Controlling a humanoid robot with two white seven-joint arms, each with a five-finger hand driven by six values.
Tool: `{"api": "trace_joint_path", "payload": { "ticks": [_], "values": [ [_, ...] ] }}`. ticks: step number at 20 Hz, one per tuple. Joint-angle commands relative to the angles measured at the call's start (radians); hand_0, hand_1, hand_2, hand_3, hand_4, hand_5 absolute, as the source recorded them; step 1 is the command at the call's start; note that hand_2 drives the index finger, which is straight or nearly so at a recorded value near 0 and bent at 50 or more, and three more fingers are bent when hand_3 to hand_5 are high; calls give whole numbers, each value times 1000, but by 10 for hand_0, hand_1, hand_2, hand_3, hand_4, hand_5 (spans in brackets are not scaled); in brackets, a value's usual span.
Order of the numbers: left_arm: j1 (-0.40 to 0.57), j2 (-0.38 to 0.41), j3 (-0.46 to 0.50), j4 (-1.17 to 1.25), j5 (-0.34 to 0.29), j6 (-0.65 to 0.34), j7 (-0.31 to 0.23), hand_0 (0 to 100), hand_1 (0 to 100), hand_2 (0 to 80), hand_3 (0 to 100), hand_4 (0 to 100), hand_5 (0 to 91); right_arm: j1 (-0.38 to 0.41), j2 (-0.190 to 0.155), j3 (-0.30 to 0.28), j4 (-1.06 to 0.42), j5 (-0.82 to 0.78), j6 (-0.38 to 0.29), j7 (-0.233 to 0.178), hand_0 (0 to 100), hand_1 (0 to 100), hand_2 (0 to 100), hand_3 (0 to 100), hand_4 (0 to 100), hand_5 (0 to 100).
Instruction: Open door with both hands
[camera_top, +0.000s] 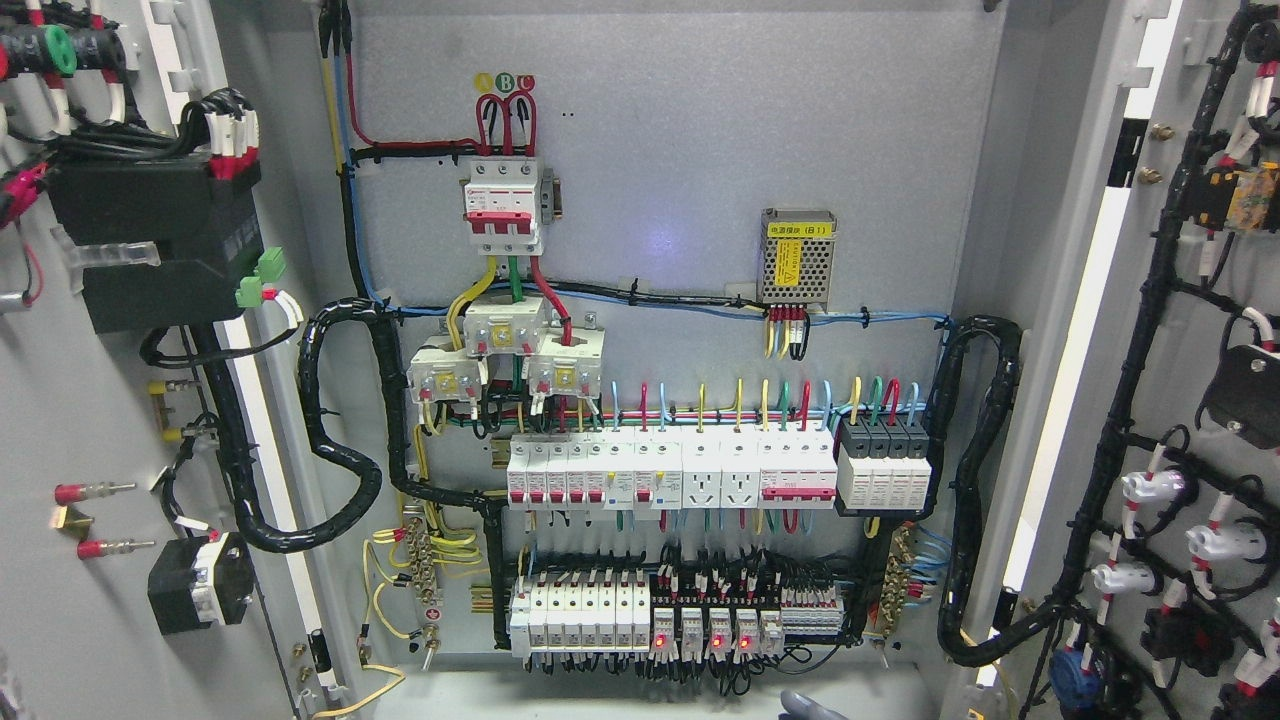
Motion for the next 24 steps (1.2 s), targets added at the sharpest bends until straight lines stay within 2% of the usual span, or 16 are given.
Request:
{"api": "trace_joint_path", "payload": {
  "ticks": [1, 9, 13, 15, 17, 19, 24],
  "values": [
    [82, 76, 4, -379, -111, -4, -1, 0, 0, 0, 0, 0, 0, 49, -7, -96, -7, 0, -13, -9, 0, 0, 0, 0, 0, 0],
    [257, 188, 6, -791, -115, -3, 2, 0, 0, 0, 0, 0, 0, 54, 10, -155, -2, -14, -17, -6, 0, 0, 0, 0, 0, 0],
    [320, 244, 32, -989, -117, 3, 5, 0, 0, 0, 0, 0, 0, 52, 13, -177, -2, -14, -41, -6, 0, 0, 0, 0, 0, 0],
    [333, 259, 50, -1068, -135, 6, 7, 0, 0, 0, 0, 0, 0, 52, 13, -192, -2, -17, -43, -4, 0, 0, 0, 0, 0, 0],
    [346, 279, 69, -1127, -161, 8, 7, 0, 0, 0, 0, 0, 0, 52, 13, -201, -5, -98, -44, -6, 0, 0, 0, 0, 0, 0],
    [353, 293, 84, -1196, -164, 9, 7, 0, 0, 0, 0, 0, 0, 54, 10, -218, -10, -167, -44, -7, 0, 0, 0, 0, 0, 0],
    [361, 328, 89, -1345, -163, 8, 7, 0, 0, 0, 0, 0, 0, 57, -4, -261, -10, -167, -70, -2, 0, 0, 0, 0, 0, 0]
  ]
}}
